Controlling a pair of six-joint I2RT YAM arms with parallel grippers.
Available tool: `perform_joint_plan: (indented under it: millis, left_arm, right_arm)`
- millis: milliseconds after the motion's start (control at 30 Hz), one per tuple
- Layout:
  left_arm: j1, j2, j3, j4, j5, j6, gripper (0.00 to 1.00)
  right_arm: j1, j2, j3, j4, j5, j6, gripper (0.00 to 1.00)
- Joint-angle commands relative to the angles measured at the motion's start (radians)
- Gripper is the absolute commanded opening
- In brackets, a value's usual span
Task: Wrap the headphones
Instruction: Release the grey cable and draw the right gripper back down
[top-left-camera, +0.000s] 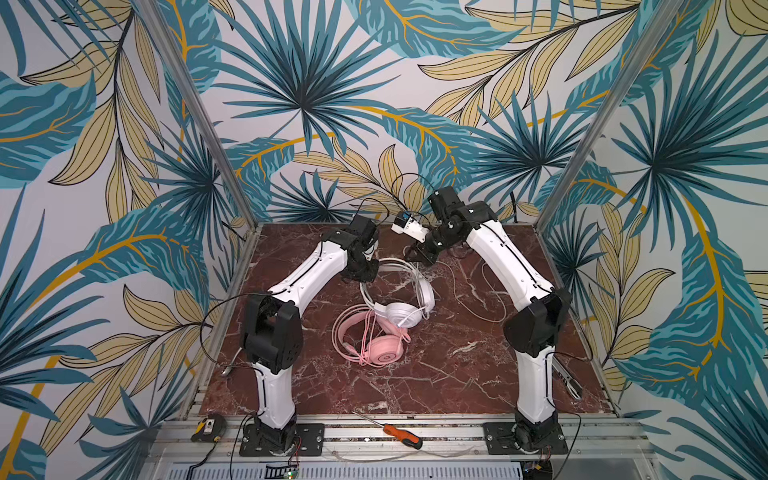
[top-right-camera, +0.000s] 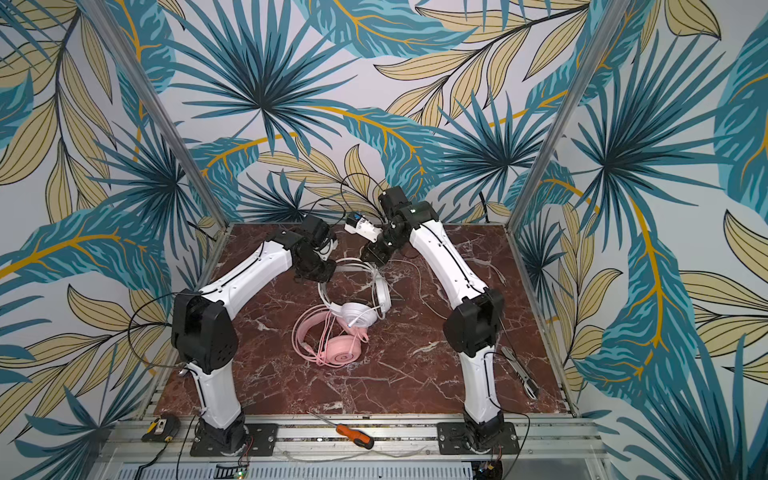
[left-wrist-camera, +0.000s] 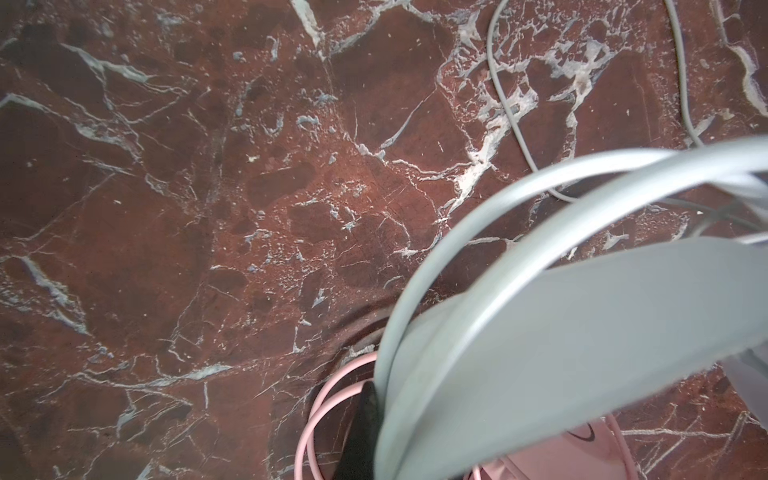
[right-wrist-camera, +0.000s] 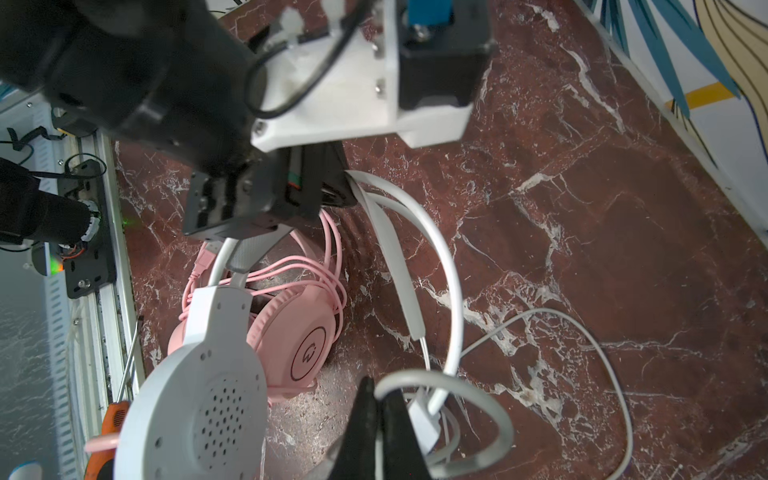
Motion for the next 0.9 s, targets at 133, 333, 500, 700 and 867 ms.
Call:
perform_joint_plan:
  millis: [133, 333, 500, 700, 867]
  left_arm:
    - [-0.003, -0.078, 0.010, 0.014, 0.102, 0.042, 0.00]
    - [0.005, -0.085, 0.016, 0.018, 0.168, 0.052, 0.00]
    - [0.034, -0.100, 0.009, 0.036, 0.221, 0.042, 0.00]
    - [0.052, -0.102, 0.006, 0.035, 0.229, 0.049, 0.00]
    - [0.060, -0.103, 0.008, 0.036, 0.242, 0.052, 0.00]
  right_arm:
    - [-0.042, 0.060, -0.049, 0.002, 0.017, 0.086, 0.03]
    - [-0.097, 0.032, -0.151, 0.143, 0.001, 0.200, 0.19]
    - [-0.132, -0.005, -0.224, 0.197, 0.023, 0.254, 0.37]
    - [-0.191, -0.124, -0.414, 0.378, 0.010, 0.400, 0.49]
    - [-0.231, -0.235, -0.581, 0.516, 0.023, 0.494, 0.54]
